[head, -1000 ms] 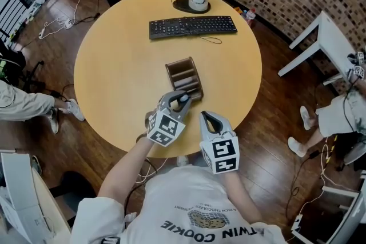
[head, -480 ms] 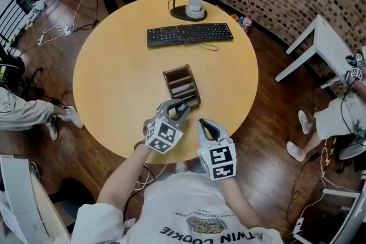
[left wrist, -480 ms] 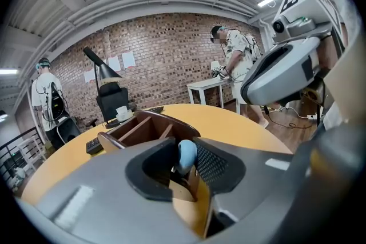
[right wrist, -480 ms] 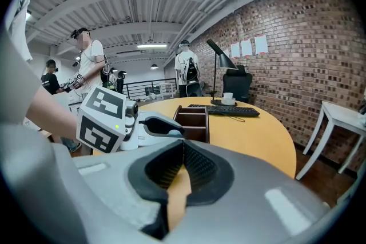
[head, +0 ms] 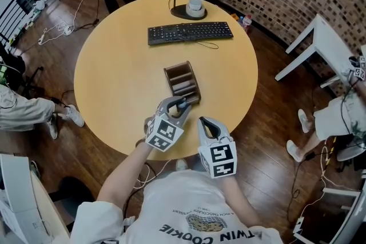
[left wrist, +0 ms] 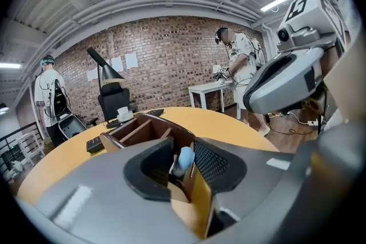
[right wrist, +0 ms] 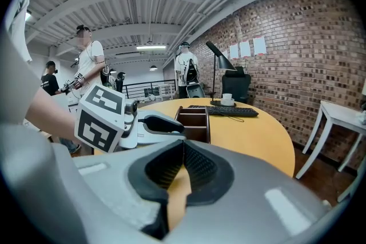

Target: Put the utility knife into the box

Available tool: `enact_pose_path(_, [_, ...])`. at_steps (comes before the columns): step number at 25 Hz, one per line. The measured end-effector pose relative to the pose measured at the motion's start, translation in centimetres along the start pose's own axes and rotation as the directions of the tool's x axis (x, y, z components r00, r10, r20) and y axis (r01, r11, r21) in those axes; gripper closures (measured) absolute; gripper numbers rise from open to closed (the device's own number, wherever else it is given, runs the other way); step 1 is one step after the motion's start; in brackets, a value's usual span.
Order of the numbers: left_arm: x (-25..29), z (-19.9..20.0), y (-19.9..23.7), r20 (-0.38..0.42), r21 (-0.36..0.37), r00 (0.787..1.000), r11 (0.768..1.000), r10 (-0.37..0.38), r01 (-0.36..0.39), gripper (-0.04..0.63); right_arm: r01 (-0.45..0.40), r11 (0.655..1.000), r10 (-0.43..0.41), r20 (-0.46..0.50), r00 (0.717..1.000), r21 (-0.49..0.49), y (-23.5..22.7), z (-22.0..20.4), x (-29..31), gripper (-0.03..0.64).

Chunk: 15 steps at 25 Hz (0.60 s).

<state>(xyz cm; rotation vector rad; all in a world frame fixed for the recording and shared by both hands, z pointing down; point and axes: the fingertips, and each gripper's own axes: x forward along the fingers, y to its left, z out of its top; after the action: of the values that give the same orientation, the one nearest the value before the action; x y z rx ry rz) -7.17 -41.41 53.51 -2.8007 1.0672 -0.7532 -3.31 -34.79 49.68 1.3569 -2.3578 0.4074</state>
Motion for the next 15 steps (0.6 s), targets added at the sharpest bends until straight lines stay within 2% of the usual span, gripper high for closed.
enact_pose_path(8, [-1.3, 1.8, -1.0, 0.047, -0.032, 0.999, 0.999, 0.003, -0.001, 0.476, 0.018, 1.000, -0.018, 0.023, 1.000, 0.024, 0.1, 0.1, -1.5, 0.612])
enact_pose_path(15, [-2.6, 3.4, -2.9, 0.093, -0.115, 0.996, 0.993, 0.013, -0.002, 0.479, 0.034, 0.999, -0.036, 0.054, 0.998, 0.030, -0.5, 0.9, -3.0, 0.612])
